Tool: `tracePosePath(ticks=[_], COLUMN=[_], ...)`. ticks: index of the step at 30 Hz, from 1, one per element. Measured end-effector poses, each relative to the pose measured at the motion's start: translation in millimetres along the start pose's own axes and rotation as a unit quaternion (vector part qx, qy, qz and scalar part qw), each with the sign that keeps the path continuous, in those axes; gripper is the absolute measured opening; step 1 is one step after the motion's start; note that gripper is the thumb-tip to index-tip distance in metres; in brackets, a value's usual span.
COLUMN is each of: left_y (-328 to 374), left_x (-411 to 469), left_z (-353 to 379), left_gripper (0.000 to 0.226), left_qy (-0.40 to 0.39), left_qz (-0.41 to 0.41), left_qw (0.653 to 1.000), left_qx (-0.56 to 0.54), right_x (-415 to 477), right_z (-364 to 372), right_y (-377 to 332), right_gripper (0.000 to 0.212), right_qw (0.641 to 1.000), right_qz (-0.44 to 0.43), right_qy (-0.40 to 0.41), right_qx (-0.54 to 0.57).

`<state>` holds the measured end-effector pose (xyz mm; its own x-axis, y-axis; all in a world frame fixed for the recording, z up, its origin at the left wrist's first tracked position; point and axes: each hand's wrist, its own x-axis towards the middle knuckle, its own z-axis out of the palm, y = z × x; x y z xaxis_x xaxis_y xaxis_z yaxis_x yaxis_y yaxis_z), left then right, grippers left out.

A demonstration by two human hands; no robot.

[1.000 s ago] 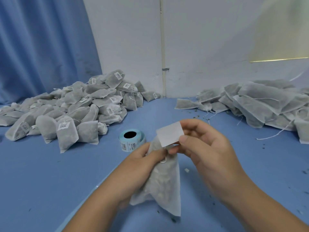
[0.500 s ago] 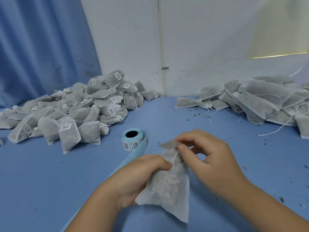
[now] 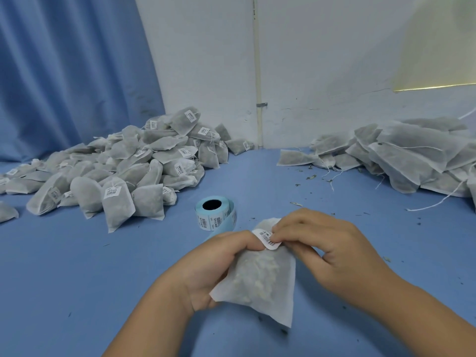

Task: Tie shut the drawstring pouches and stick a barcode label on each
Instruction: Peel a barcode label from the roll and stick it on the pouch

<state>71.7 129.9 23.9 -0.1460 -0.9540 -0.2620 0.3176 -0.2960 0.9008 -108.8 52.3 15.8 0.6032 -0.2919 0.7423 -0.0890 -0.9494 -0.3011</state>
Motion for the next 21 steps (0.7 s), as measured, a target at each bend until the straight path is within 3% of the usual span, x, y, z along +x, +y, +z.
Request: tracePosePath(ticks=[6,13,15,18,21], left_y=[2,-8,-9,-10,-11], left_x=[-4,4,5,6,6], left_z=[5,2,1,5,7], left_gripper=[0.037,0.025,0.023,0.02,0.029], left_qy=[-0.07,0.095,0.137,0.159,0.147], left_qz=[-0.001,0.085,0.121,0.174,0.194], left_qw=[0.996,0.992,0.981,0.961,0.958], left_qx=[-0.055,0.021,0.064,0.143,0.153], right_x=[0,0,-1,0,3], right_z=[-2,-5,-2,9,18], right_y=[2,2,-1,-6,-7], right_gripper=[0.022,0.04,0.035,0.02,0.042], right_qw=[0.999,0.992,0.995,0.963,0.9], right_qz=[0.004,-0.023,0.043,0.212,0.356], right_qy=[-0.035,-0.108,-0.094,0.019,0.048], right_qx=[-0.015,-0.066,0.009,0.164,0.247])
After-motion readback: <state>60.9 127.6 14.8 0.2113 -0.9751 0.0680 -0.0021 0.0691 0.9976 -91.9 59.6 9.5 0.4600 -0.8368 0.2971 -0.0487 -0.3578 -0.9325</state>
